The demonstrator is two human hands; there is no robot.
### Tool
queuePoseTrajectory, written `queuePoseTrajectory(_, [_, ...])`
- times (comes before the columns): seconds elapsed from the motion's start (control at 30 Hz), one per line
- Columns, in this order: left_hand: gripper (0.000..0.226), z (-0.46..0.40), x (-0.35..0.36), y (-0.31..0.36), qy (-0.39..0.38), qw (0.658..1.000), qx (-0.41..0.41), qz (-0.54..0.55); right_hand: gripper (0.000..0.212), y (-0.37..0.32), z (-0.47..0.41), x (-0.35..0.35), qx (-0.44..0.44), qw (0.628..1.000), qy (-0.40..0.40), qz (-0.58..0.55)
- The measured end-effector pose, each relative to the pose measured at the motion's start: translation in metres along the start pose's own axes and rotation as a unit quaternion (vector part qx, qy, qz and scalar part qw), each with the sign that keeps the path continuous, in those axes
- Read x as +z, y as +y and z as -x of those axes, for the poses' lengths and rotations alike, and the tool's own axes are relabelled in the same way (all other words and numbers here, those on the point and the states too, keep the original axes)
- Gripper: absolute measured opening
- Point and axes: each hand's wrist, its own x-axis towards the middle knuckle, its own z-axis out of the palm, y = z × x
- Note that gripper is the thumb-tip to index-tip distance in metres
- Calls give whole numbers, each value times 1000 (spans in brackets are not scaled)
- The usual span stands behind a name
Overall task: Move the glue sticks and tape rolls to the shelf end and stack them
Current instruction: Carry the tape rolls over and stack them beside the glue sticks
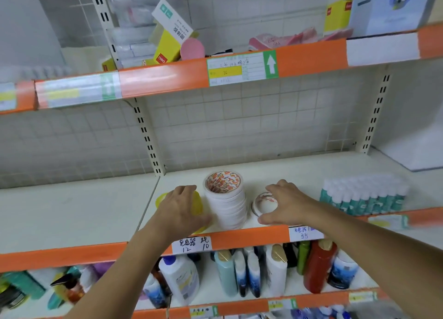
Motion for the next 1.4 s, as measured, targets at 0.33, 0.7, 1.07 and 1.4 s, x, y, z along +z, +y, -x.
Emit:
queuePoseTrajectory(0.33, [91, 4, 3, 8, 27, 999, -31, -6, 98, 8, -20, 5, -52, 998, -37, 15])
queuePoseTrajectory(0.7, [90, 5, 3, 18, 33, 999, -37, -19, 93, 8, -27, 5, -71, 996, -49, 19])
queuePoseTrajectory(1.07, [89, 5, 3, 20, 35, 998, -36, -30, 93, 10, -28, 7, -76, 995, -59, 20])
queuePoseTrajectory(1.4, [90, 9, 6, 20, 15, 998, -44, -46, 91, 11, -27, 4, -71, 994, -69, 34])
